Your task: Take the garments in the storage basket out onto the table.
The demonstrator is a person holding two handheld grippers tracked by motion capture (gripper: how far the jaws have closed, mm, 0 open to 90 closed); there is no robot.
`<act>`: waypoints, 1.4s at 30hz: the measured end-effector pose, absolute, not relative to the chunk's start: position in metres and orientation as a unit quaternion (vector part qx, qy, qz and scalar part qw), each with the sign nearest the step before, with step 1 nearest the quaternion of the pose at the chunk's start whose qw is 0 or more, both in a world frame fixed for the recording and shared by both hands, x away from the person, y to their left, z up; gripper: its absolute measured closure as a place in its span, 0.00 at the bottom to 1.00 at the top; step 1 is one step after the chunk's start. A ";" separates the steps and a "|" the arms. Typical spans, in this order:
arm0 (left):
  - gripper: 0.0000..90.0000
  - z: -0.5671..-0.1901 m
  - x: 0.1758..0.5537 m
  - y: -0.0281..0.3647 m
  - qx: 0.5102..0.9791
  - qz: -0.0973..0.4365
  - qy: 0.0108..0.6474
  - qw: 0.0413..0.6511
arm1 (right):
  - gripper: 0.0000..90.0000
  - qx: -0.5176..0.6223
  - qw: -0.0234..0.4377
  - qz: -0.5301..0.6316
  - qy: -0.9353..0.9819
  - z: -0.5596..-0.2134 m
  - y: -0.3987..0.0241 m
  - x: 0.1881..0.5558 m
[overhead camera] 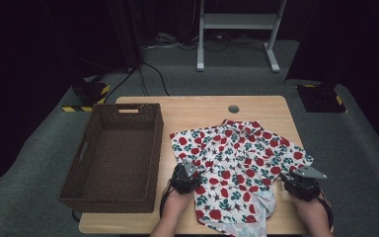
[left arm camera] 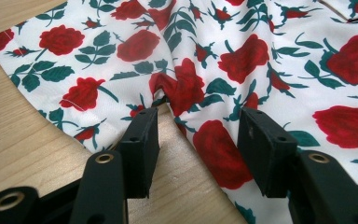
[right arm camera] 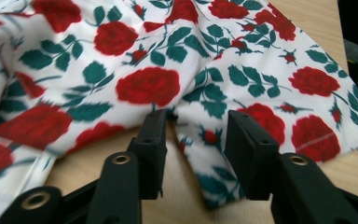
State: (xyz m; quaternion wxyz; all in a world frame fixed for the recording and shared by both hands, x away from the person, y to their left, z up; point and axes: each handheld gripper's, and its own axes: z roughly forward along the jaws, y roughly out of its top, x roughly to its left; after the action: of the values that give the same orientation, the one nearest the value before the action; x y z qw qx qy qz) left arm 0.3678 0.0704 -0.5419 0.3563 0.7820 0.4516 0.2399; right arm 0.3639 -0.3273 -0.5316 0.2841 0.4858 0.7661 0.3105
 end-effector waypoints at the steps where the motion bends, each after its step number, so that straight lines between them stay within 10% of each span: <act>1: 0.54 -0.542 0.368 0.071 0.781 0.237 0.454 0.357 | 0.69 0.485 0.284 0.308 0.768 -0.533 -0.326 0.367; 13: 0.54 -0.542 0.369 0.072 0.777 0.233 0.462 0.359 | 0.96 0.489 0.278 0.301 0.770 -0.535 -0.332 0.389; 42: 0.54 -0.542 0.367 0.078 0.772 0.229 0.471 0.359 | 0.94 0.520 0.314 0.263 0.750 -0.534 -0.364 0.421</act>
State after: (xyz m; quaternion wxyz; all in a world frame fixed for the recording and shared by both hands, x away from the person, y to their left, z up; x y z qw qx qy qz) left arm 0.3668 0.0777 -0.5422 0.3595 0.7722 0.4712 0.2292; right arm 0.4205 -0.3644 -0.5342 0.3136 0.5199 0.7497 0.2635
